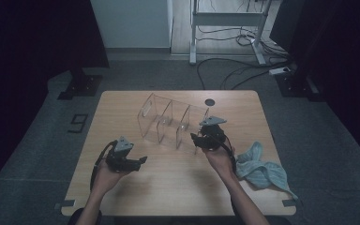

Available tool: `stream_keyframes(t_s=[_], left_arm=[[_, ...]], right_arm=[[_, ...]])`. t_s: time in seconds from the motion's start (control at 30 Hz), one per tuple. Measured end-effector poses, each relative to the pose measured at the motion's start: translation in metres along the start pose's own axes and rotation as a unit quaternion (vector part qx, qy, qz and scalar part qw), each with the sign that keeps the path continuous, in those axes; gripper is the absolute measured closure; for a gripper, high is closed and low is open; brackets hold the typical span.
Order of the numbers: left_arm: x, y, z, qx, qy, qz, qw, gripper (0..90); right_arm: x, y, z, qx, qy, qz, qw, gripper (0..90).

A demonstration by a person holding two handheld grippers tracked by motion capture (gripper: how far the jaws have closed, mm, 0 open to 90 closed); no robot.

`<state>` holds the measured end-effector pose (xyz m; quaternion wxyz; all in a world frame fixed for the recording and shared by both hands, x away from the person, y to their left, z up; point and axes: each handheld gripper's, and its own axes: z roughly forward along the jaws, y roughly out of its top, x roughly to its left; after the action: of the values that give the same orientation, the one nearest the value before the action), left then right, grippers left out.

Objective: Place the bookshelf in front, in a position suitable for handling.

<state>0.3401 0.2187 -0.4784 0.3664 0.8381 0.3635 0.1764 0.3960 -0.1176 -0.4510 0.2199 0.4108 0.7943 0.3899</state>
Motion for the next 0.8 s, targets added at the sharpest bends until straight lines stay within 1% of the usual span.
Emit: stream_keyframes(t_s=[0.03, 0.07, 0.1, 0.13, 0.17, 0.2, 0.37, 0.6, 0.8], left_arm=[[0.000, 0.000, 0.000, 0.001, 0.001, 0.000, 1.0000, 21.1], [0.000, 0.000, 0.000, 0.001, 0.002, 0.001, 1.0000, 21.1], [0.000, 0.000, 0.000, 0.001, 0.002, 0.001, 1.0000, 21.1], [0.001, 0.000, 0.000, 0.001, 0.003, 0.001, 1.0000, 21.1], [0.001, 0.000, 0.000, 0.001, 0.003, 0.001, 1.0000, 21.1], [0.001, 0.000, 0.000, 0.001, 0.003, 0.001, 1.0000, 21.1], [0.003, -0.001, -0.002, 0.000, 0.005, 0.000, 1.0000, 21.1], [0.011, -0.002, -0.009, -0.008, 0.013, -0.012, 0.9998, 21.3], [0.018, -0.006, -0.013, -0.005, 0.019, -0.016, 0.9997, 21.3]], right_arm=[[0.000, 0.000, 0.000, 0.000, 0.000, 0.000, 1.0000, 45.4], [-0.001, 0.000, 0.001, 0.004, 0.002, 0.000, 1.0000, 48.7], [-0.002, -0.001, 0.001, 0.005, 0.011, 0.011, 0.9999, 51.8], [-0.003, -0.002, 0.001, 0.005, 0.014, 0.016, 0.9998, 52.9], [-0.003, -0.002, 0.001, 0.005, 0.014, 0.016, 0.9998, 52.9], [-0.005, -0.003, 0.001, 0.006, 0.018, 0.021, 0.9996, 54.8], [-0.010, -0.004, 0.001, 0.002, 0.015, 0.026, 0.9995, 58.0], [-0.019, -0.008, -0.004, 0.002, 0.005, 0.026, 0.9996, 63.9], [-0.024, -0.009, -0.006, 0.002, 0.000, 0.027, 0.9996, 65.6]])
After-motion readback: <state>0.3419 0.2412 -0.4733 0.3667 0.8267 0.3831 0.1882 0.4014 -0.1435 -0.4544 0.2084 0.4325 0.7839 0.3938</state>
